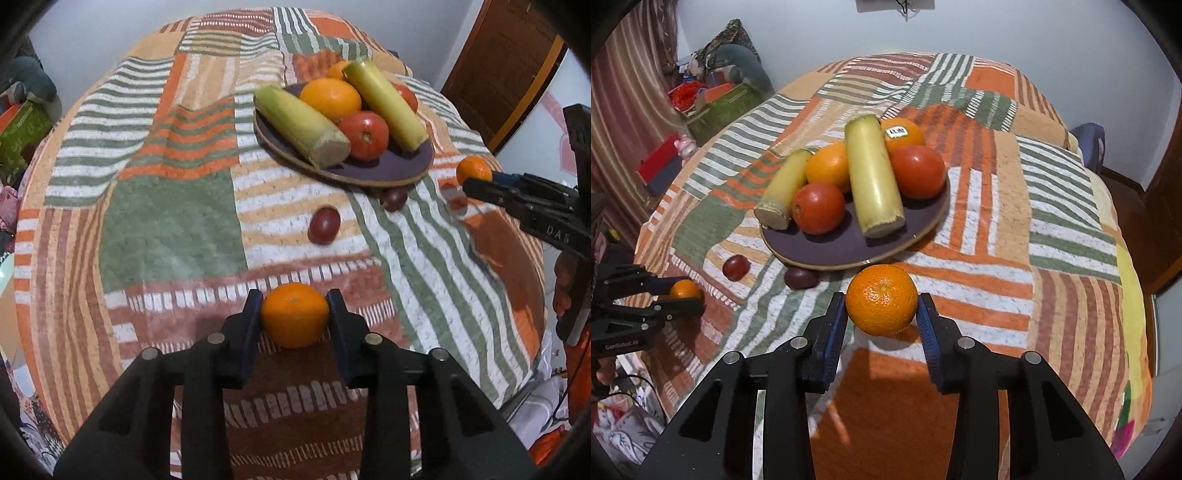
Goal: Organize fruits
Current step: 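Carry both mandarins to the purple plate beside the tomatoes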
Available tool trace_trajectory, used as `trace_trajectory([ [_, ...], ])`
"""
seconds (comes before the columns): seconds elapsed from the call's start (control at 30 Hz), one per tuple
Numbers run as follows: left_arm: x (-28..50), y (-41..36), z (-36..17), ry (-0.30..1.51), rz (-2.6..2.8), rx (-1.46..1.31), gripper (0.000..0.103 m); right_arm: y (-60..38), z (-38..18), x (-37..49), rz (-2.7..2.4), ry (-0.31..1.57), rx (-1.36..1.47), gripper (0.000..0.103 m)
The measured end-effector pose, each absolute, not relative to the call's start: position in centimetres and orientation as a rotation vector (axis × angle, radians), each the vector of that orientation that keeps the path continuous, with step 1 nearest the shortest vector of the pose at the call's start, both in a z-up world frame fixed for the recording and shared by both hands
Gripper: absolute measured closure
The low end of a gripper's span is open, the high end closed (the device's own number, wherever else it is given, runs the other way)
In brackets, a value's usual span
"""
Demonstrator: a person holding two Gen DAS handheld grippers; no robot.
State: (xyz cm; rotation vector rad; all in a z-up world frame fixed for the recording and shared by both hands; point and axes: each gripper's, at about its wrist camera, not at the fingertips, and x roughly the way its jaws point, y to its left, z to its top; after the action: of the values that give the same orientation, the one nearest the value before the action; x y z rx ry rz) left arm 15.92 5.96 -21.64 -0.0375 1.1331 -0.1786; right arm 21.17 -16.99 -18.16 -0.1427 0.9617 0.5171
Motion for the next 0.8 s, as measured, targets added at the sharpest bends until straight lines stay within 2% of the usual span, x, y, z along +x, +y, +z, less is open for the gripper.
trace_trajectory([
  [0.4,19.6,3.4,-18.4,1.023,-0.238,-0.056,0.068,-14.8,-17.7,22.6,0.549,0.936,-0.155,0.068],
  [0.8,22.8,1.7,-19.1,1.017,-0.272,-0.076,0.068,-13.0,-19.0,23.8,0.599,0.962,-0.133,0.068],
])
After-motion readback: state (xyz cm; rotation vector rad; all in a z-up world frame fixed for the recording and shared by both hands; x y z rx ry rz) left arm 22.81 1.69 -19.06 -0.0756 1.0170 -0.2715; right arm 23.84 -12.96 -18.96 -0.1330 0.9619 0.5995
